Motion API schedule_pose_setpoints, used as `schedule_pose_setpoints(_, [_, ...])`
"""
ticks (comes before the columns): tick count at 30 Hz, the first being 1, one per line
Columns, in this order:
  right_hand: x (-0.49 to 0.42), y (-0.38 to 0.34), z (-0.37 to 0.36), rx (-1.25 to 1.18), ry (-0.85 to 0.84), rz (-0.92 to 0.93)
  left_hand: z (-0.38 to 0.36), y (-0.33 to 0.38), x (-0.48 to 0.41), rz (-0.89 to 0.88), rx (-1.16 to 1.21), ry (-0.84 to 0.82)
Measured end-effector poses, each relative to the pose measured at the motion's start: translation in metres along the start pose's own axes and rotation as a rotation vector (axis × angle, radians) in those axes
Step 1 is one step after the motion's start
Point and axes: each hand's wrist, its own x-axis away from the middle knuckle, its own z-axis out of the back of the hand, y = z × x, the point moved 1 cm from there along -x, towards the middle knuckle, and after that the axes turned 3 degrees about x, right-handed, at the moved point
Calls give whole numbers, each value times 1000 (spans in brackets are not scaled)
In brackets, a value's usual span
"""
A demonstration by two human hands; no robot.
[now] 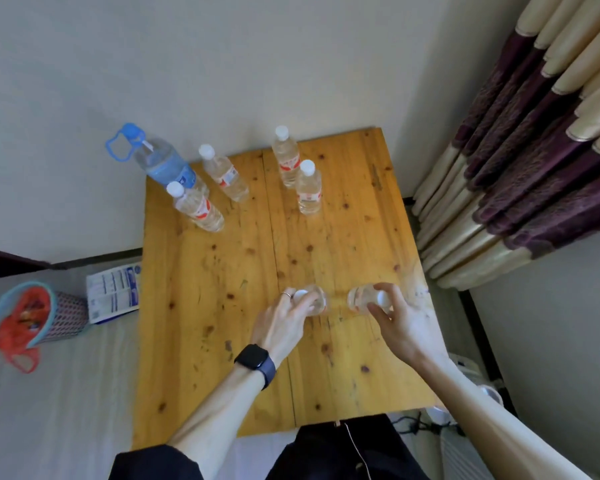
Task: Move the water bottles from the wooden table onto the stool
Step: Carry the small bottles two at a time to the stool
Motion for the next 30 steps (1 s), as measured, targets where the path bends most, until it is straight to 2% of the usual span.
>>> schedule_pose_setpoints(5, [35,-1,-29,-44,-116,47,6,-8,42,-37,-69,64])
schedule_pose_setpoints(10, [46,0,-44,-57,-100,22,4,-6,59,-25,-38,69])
schedule_pose_setpoints(12, [48,0,-46,-68,-67,-13,-4,-9,62,41,-12,49])
schedule_pose_setpoints(16, [47,-1,-49,-209,-46,-84,-13,-10,60,347,352,38])
schedule_pose_setpoints(20, [40,2,-60,-349,-46,-140,-24,-9,51,437,635,-18])
schedule_pose_setpoints(25, [26,5,-84,-457,-2,-181,-40,-9,37,499,746,-4])
schedule_pose_setpoints(30, [20,1,-88,-446,23,-217,-39,-11,34,479,611,44])
